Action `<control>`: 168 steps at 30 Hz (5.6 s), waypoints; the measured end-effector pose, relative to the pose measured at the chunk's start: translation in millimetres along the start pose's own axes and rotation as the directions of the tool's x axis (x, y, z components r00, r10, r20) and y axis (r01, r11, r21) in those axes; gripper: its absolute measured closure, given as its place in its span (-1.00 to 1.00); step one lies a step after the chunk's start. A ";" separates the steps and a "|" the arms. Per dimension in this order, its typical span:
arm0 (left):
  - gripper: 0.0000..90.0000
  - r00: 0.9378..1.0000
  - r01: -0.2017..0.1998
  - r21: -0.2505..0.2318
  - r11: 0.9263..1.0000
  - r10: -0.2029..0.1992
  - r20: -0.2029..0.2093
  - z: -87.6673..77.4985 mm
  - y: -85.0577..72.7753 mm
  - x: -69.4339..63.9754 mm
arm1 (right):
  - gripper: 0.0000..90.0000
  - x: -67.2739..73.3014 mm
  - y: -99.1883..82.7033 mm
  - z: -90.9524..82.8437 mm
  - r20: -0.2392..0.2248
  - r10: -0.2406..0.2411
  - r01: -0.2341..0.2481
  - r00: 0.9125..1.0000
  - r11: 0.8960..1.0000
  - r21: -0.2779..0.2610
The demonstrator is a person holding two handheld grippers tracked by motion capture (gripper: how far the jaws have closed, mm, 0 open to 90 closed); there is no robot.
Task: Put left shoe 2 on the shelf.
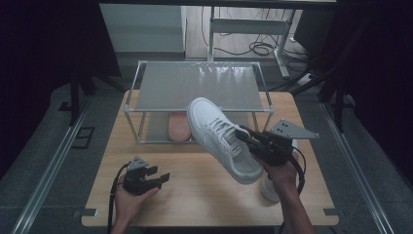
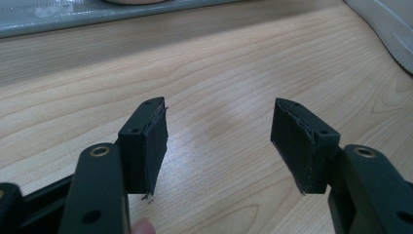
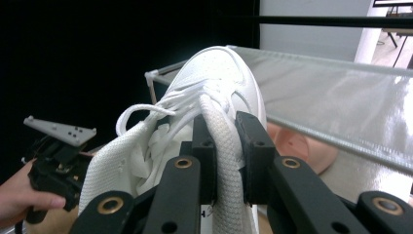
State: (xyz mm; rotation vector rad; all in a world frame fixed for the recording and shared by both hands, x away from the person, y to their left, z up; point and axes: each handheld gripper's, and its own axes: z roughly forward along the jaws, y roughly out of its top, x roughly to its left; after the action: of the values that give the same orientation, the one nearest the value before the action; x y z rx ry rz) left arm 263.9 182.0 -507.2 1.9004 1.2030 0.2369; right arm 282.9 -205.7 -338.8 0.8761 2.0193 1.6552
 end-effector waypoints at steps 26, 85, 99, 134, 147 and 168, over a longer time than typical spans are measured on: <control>-0.14 1.000 -0.001 0.000 1.000 0.001 0.000 -0.6 0.1 0.2 | 0.79 -20.8 49.2 30.7 0.011 0.050 -0.049 0.999 0.998 -0.050; -0.10 1.000 -0.008 -0.052 0.999 0.008 0.001 -4.8 1.2 -0.6 | 0.79 -77.0 110.2 178.2 0.245 0.246 -0.252 0.938 0.968 -0.007; -0.11 1.000 -0.014 -0.026 1.000 0.014 0.018 0.7 1.4 -3.6 | 0.78 -88.2 103.9 223.8 0.274 0.349 -0.366 0.896 0.931 0.011; -0.11 0.999 -0.028 -0.003 1.000 0.028 0.019 5.7 0.4 -11.1 | 0.72 -88.6 79.2 153.0 0.191 0.144 -0.160 0.971 0.985 0.071; -0.11 0.999 -0.033 0.006 0.999 0.033 0.017 7.2 -0.2 -11.9 | 1.00 -82.9 40.7 130.7 0.132 0.111 -0.127 0.985 0.985 0.118; -0.11 0.999 -0.032 0.012 0.999 0.032 0.018 8.8 -0.8 -13.0 | 1.00 -75.2 21.0 132.5 0.079 0.100 -0.111 0.992 0.982 0.150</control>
State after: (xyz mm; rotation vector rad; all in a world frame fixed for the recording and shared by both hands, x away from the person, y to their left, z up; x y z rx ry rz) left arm 261.5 166.7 -509.8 1.9298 1.1653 0.2304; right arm 428.1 -157.8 -355.7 1.0975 2.1063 1.5135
